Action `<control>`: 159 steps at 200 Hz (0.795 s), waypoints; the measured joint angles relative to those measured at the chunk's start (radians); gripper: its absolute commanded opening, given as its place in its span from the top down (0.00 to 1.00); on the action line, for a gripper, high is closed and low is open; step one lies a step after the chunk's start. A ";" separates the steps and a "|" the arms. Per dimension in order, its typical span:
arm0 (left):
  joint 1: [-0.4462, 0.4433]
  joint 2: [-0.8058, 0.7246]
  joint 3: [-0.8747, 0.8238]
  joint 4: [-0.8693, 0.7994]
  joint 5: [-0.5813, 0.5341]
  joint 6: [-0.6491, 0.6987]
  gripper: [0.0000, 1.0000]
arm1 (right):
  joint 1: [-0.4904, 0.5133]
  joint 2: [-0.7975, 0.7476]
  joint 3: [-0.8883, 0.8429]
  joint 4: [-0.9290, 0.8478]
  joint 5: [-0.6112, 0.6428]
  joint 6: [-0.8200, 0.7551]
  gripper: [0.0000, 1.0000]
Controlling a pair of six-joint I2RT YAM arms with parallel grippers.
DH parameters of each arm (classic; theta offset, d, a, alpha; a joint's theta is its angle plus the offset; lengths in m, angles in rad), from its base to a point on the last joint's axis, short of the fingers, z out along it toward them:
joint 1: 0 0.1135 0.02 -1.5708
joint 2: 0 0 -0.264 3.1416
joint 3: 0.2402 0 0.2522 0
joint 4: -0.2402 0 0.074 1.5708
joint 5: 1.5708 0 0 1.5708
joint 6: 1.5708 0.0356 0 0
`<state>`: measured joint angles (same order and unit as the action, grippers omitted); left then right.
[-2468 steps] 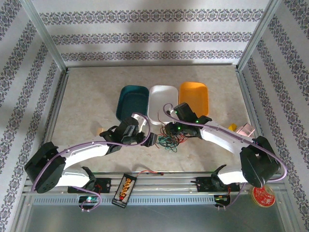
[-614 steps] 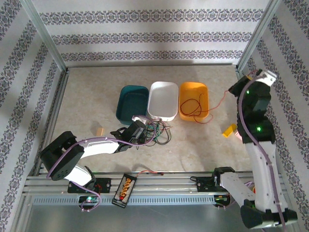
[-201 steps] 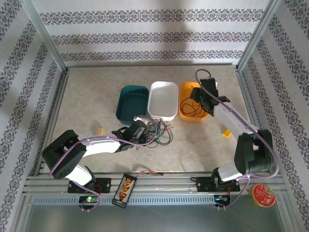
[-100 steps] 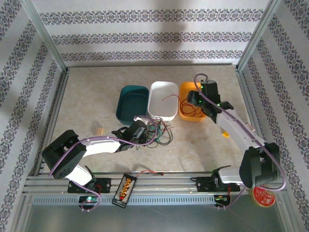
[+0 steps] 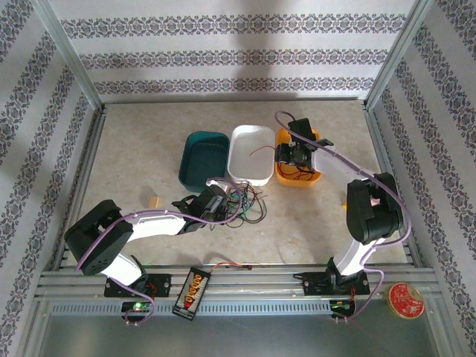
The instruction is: Untangle the cables
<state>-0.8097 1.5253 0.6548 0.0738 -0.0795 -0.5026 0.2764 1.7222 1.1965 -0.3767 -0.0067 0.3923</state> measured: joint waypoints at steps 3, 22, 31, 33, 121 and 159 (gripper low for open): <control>0.000 0.000 0.000 0.000 0.000 0.000 1.00 | -0.001 0.004 0.004 -0.003 0.003 -0.003 0.48; 0.000 0.000 0.000 0.000 0.000 0.000 1.00 | -0.013 0.027 0.023 -0.020 0.013 -0.008 0.48; 0.000 0.000 0.000 0.000 0.000 0.000 1.00 | -0.018 0.035 0.027 -0.026 0.016 -0.008 0.48; 0.000 0.000 0.000 0.000 0.000 0.000 1.00 | -0.019 0.037 0.027 -0.027 0.017 -0.008 0.48; 0.000 0.005 0.009 0.000 0.001 0.000 1.00 | -0.035 0.027 0.029 -0.039 -0.017 -0.046 0.47; 0.000 0.008 0.014 0.000 0.007 0.000 1.00 | 0.042 0.041 0.136 -0.086 -0.011 -0.122 0.47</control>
<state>-0.8097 1.5337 0.6685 0.0738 -0.0727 -0.5026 0.3183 1.7630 1.3327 -0.4629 -0.0177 0.2707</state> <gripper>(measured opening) 0.084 0.530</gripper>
